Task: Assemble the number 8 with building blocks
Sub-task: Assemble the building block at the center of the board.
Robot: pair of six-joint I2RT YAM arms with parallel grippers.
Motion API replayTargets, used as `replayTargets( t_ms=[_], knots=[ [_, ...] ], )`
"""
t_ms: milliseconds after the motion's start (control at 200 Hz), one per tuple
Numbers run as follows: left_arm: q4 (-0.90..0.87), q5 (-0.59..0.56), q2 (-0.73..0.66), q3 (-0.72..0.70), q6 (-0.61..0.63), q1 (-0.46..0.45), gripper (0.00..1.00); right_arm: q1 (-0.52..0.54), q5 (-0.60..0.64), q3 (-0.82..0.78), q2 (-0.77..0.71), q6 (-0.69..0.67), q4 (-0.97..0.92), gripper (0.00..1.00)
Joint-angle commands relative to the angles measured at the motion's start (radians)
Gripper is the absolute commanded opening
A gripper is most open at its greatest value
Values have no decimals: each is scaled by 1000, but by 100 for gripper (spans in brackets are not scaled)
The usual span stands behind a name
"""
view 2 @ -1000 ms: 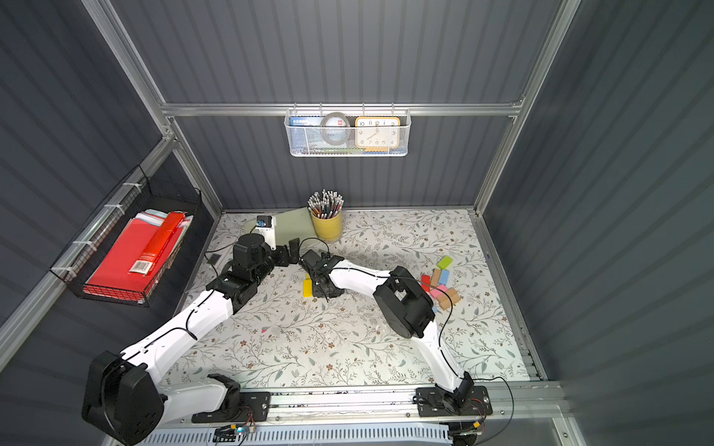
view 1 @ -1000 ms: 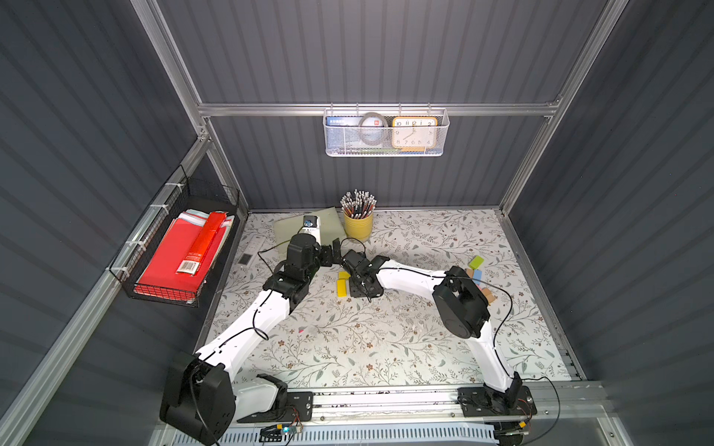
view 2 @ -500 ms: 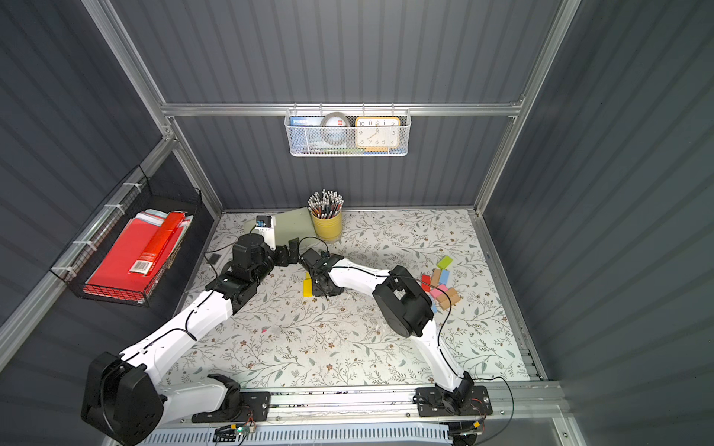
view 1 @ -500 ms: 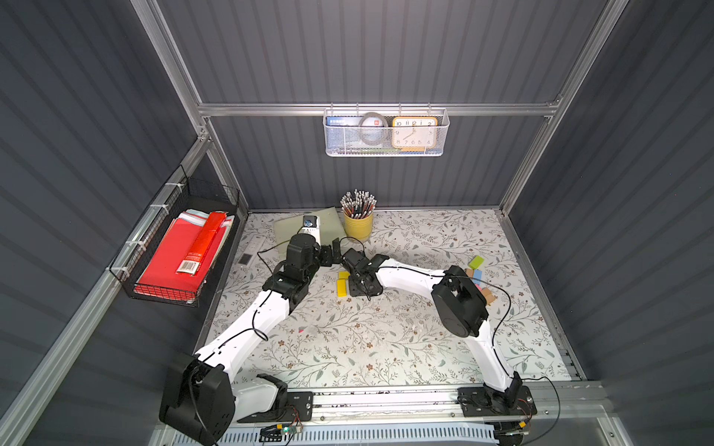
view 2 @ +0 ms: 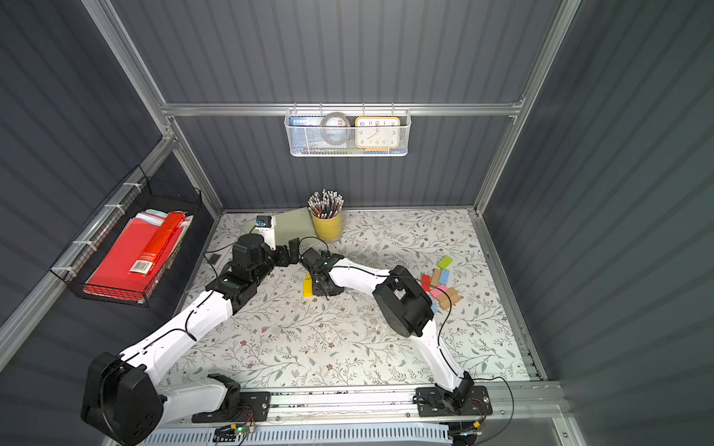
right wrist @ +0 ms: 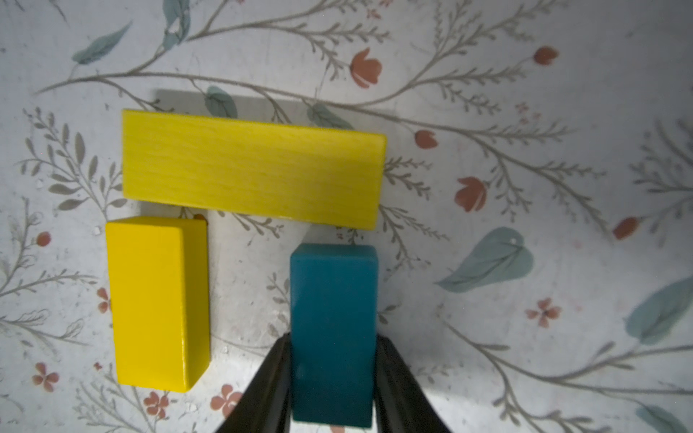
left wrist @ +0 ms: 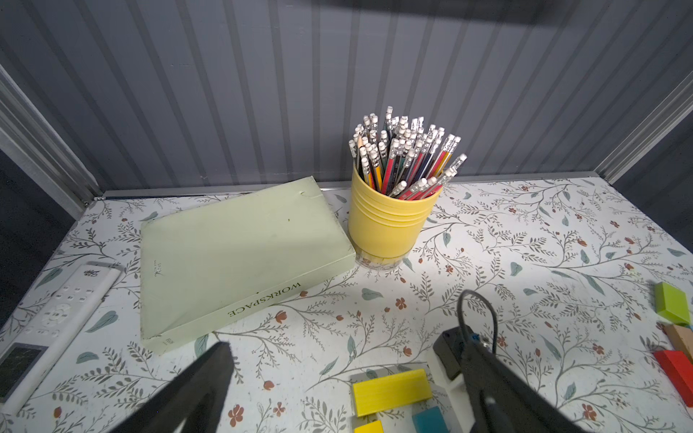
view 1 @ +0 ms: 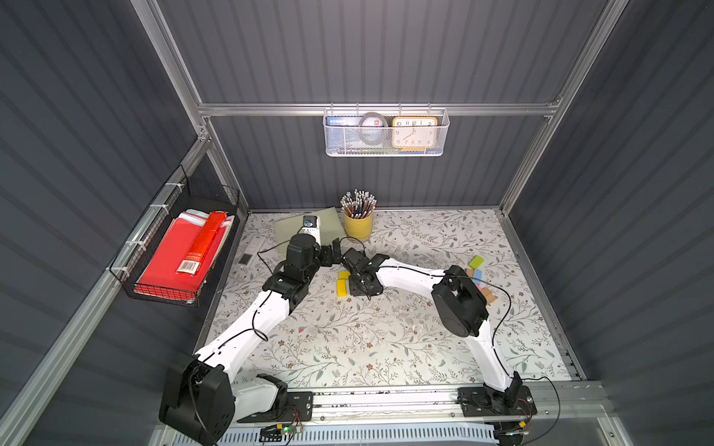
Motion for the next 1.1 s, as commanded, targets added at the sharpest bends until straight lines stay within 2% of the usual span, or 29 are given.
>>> replayTargets(
  t_ms=[0, 305, 580, 695, 940, 1095],
  knots=[
    [11, 12, -27, -9, -11, -2, 99, -6, -2, 15, 47, -1, -16, 37],
    [11, 12, -28, -9, -11, -2, 99, -13, -4, 20, 64, -3, -7, 32],
    [11, 12, -28, -10, -10, -2, 99, -19, -9, 28, 74, -5, -8, 32],
    [12, 13, -28, -9, -10, -2, 99, -19, -12, 29, 75, -1, -6, 38],
    [14, 10, -32, -13, -10, -2, 99, -19, -3, 46, 50, 9, -27, 61],
    [18, 9, -35, -14, -12, -2, 99, -20, 49, 51, -47, 0, -49, 63]
  ],
)
